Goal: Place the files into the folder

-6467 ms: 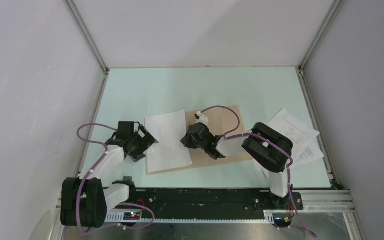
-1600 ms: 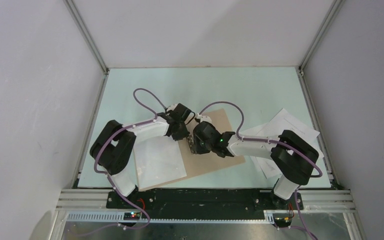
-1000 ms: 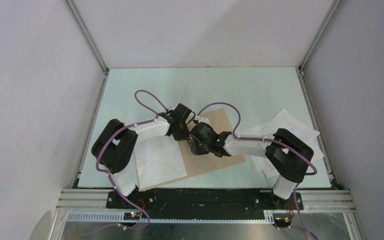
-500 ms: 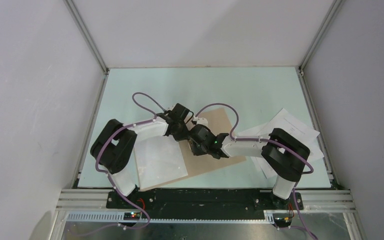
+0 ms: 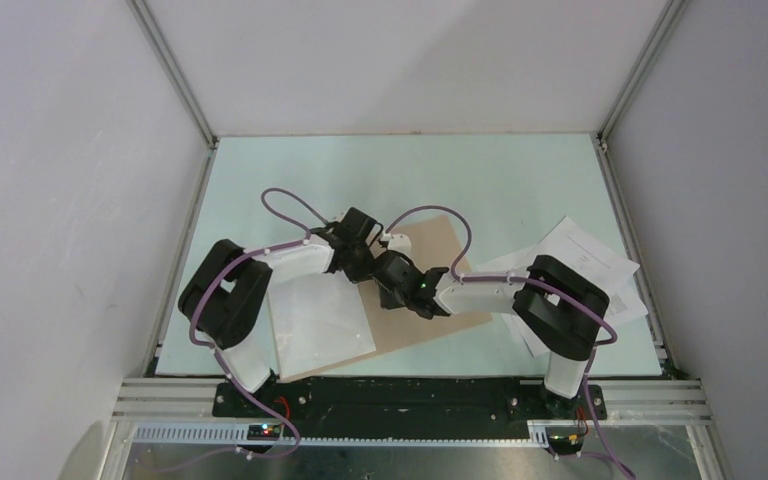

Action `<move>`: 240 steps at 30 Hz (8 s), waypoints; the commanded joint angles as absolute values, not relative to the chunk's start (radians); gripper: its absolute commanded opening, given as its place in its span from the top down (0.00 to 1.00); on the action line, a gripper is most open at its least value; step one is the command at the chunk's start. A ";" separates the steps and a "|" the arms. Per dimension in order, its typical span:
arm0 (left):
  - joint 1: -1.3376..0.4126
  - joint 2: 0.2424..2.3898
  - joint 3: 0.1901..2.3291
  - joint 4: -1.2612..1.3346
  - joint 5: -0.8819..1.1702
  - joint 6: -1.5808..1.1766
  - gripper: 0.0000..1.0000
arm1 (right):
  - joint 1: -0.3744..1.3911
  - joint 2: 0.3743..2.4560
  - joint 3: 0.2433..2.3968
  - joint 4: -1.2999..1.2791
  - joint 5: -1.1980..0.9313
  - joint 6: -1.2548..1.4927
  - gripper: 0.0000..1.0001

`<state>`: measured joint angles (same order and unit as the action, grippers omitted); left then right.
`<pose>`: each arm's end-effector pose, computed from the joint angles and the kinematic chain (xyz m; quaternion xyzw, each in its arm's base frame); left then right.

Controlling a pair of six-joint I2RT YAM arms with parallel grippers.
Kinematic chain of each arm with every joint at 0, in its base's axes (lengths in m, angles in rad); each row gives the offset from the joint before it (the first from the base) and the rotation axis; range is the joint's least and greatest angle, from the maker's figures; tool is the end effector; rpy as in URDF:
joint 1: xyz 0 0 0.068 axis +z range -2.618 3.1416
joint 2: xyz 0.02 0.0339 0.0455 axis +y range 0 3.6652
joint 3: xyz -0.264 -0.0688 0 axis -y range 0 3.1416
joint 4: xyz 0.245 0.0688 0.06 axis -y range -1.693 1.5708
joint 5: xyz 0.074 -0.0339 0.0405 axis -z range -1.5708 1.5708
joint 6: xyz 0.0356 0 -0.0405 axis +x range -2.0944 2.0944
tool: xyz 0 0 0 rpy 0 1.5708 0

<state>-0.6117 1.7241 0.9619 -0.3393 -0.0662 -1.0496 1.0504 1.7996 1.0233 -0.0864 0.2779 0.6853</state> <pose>0.2703 -0.1867 0.1509 -0.2186 0.9472 -0.1499 0.1805 0.1910 0.3137 0.1596 -0.1214 0.9222 0.1780 0.3211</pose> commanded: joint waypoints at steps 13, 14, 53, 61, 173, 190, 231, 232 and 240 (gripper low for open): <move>-0.609 1.783 0.915 -0.395 -0.045 -1.071 1.00 | 1.155 1.799 1.042 -0.137 0.461 0.607 0.86; -0.609 1.784 0.915 -0.395 -0.044 -1.072 1.00 | 1.156 1.800 1.042 -0.130 0.460 0.598 0.86; -0.572 1.819 0.886 -0.395 0.018 -0.975 1.00 | 1.216 2.025 1.086 -0.380 0.654 0.636 0.94; -0.553 1.831 0.855 -0.394 0.052 -0.922 1.00 | 1.179 2.032 1.088 -0.489 0.759 0.723 0.97; -0.854 1.713 1.426 -0.476 -0.183 -0.588 0.31 | 0.331 1.082 0.780 -0.596 0.402 0.888 0.12; -0.890 2.463 2.240 -0.469 0.209 -0.421 0.04 | -0.214 0.844 0.487 -0.563 0.204 0.924 0.01; -0.975 2.551 2.184 -0.489 0.024 -0.609 0.17 | -0.310 1.018 0.398 -0.423 -0.023 1.034 0.01; -0.975 2.544 2.178 -0.494 0.019 -0.608 0.20 | -0.306 1.049 0.403 -0.422 -0.019 1.031 0.01; -0.974 2.536 2.183 -0.506 0.027 -0.609 0.43 | -0.284 1.104 0.410 -0.377 -0.024 1.025 0.12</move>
<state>-0.9680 2.5587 2.2082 -0.4141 0.0338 -0.6041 -0.2928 1.0634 0.4438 -0.3489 -0.0437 1.0313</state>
